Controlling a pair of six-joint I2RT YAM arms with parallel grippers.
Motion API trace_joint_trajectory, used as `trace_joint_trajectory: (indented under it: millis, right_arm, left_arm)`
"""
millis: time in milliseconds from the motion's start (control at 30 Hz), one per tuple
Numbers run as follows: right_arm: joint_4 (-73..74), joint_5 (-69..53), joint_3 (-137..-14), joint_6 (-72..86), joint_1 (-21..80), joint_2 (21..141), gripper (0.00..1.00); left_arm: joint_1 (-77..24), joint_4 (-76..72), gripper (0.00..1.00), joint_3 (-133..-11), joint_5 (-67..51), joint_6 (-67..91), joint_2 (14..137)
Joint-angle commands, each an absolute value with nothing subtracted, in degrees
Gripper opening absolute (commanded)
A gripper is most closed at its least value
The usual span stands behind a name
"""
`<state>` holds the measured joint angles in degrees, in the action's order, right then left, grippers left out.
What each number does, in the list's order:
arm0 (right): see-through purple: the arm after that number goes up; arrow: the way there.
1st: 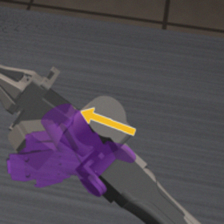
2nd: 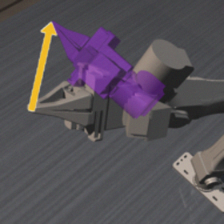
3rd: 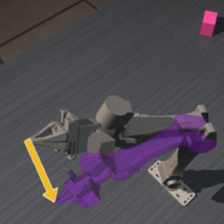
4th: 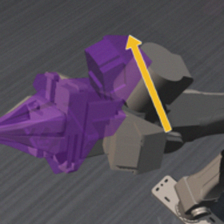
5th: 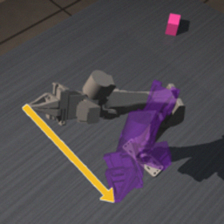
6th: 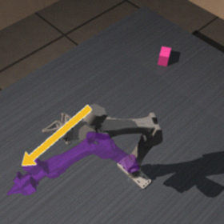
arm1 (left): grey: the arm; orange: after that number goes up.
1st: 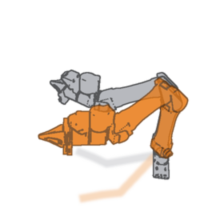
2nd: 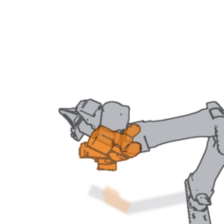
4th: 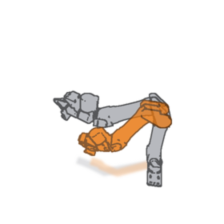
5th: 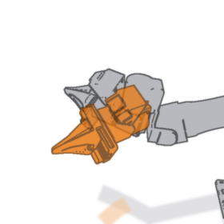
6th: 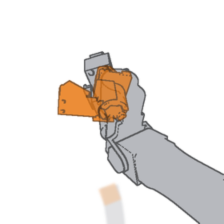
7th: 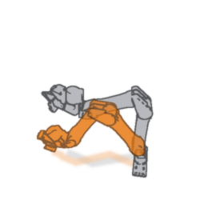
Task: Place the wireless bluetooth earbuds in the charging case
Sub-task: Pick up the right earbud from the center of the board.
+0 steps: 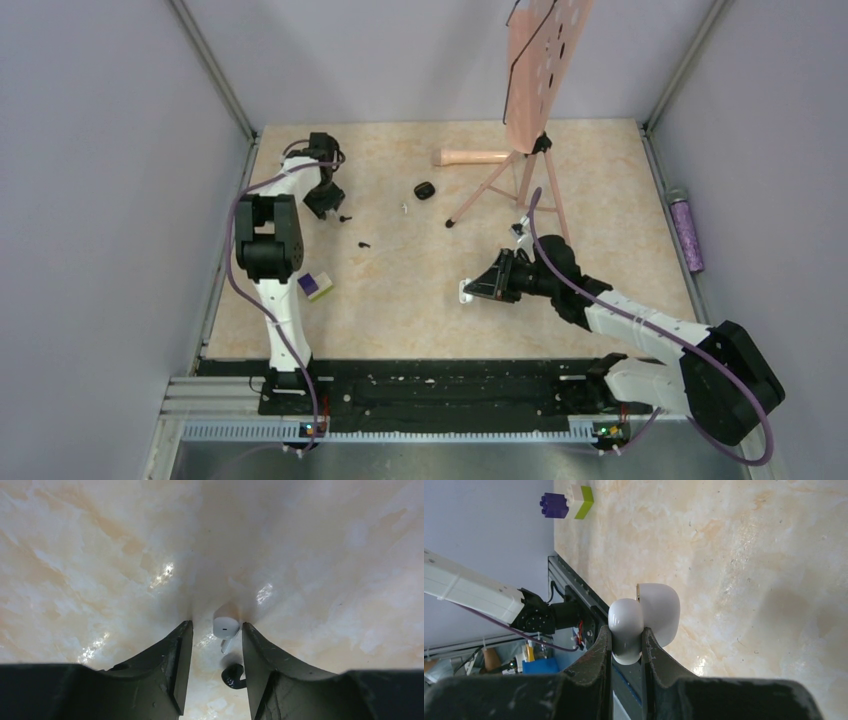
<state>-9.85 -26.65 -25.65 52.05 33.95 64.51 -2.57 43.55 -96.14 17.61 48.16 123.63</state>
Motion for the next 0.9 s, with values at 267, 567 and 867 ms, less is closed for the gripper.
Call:
trace_joint_trajectory:
  millis: [267,567,867]
  right_arm:
    - [-12.2,-26.7,-28.6,51.5,33.3,64.4,0.00]
    - [-11.6,-26.5,-28.5,51.6,33.3,63.8,0.00]
    - [-11.3,-26.3,-28.7,51.6,33.3,63.7,0.00]
  left_arm:
    - [-2.1,44.4,0.42,-100.4,14.6,44.3,125.2]
    - [-2.1,43.9,0.37,-100.3,15.2,43.6,125.9]
    - [-2.1,43.9,0.24,-100.2,15.7,42.6,125.7]
